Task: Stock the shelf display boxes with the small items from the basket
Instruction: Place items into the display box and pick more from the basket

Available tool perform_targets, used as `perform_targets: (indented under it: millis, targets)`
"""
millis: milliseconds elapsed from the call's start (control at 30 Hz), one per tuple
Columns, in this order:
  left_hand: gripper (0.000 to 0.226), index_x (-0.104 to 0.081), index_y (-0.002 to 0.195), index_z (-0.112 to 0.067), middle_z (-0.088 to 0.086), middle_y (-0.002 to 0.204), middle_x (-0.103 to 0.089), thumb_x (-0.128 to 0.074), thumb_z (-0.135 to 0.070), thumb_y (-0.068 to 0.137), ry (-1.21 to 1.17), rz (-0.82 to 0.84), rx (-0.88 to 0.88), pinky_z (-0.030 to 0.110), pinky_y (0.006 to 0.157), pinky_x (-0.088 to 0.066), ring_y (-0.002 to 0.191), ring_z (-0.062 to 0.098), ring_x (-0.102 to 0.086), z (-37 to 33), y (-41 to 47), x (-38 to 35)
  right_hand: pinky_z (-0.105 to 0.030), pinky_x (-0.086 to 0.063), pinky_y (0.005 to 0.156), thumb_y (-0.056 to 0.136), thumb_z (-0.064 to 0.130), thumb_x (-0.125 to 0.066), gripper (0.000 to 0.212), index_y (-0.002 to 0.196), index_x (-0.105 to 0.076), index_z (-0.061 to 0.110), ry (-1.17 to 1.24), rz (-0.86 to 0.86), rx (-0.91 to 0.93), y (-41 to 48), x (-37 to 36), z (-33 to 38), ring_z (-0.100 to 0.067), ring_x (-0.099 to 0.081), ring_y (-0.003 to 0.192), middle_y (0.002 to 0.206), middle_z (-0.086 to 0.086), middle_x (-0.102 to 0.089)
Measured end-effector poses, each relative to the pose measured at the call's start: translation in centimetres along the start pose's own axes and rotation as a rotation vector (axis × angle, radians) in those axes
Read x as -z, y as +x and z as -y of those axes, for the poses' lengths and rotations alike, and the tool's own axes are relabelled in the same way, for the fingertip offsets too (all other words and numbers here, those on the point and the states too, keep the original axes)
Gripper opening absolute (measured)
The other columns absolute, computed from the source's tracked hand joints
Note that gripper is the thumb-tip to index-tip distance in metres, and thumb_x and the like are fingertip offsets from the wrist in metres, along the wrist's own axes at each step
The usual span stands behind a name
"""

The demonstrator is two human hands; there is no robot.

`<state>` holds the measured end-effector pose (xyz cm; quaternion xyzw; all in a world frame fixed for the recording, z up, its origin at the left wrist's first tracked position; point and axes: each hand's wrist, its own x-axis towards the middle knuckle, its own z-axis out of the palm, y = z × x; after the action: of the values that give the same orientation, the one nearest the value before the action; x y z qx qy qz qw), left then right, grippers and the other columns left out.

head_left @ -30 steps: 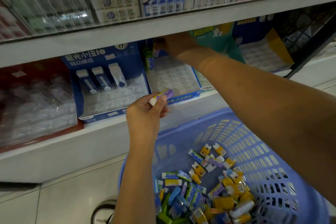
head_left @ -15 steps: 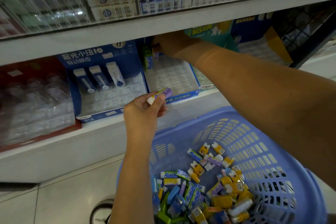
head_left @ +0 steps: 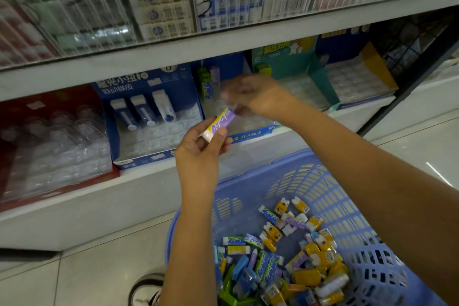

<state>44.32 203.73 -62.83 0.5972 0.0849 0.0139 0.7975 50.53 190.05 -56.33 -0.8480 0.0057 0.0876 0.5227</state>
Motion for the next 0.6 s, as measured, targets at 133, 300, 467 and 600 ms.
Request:
perform_targets:
  millis: [133, 300, 467, 600]
  targets:
    - [0.022, -0.064, 0.098, -0.025, 0.007, 0.090, -0.071, -0.067, -0.007, 0.085, 0.033, -0.017, -0.112, 0.017, 0.066, -0.053, 0.072, 0.008, -0.068, -0.6, -0.3, -0.9, -0.019, -0.058, 0.074, 0.089, 0.018, -0.063, 0.015, 0.099, -0.067, 0.007, 0.331, 0.229, -0.092, -2.7, 0.6, -0.9, -0.012, -0.070, 0.073, 0.083, -0.006, -0.071]
    - [0.043, -0.051, 0.129, -0.014, 0.004, 0.123, -0.063, -0.065, -0.016, 0.088, 0.305, 0.018, -0.147, 0.010, 0.084, -0.047, 0.104, 0.004, -0.061, -0.4, -0.6, -1.8, -0.023, -0.058, 0.076, 0.086, 0.000, -0.063, 0.018, 0.104, -0.064, -0.004, 0.230, -0.125, 0.032, -0.9, 0.7, -0.5, -0.011, -0.068, 0.070, 0.084, -0.010, -0.068]
    - [0.062, -0.031, 0.147, -0.013, 0.003, 0.156, -0.026, -0.055, -0.034, 0.094, 1.087, 0.305, -0.306, 0.024, 0.115, -0.016, 0.144, 0.016, -0.019, 0.5, -0.8, -2.3, -0.024, -0.043, 0.092, 0.096, 0.010, -0.046, 0.026, 0.113, -0.065, 0.006, -0.593, -0.272, 0.191, 4.0, 0.7, 0.4, -0.025, -0.060, 0.109, 0.118, -0.013, -0.065]
    - [0.071, -0.014, 0.151, -0.011, 0.002, 0.160, -0.010, -0.051, -0.034, 0.095, 1.253, 0.357, -0.323, 0.023, 0.116, 0.002, 0.146, 0.017, -0.004, 1.3, -0.6, -1.9, -0.023, -0.036, 0.095, 0.097, 0.013, -0.043, 0.029, 0.119, -0.063, 0.008, -0.771, -0.111, 0.144, 7.0, -0.1, 0.9, -0.025, -0.053, 0.120, 0.128, -0.012, -0.060]
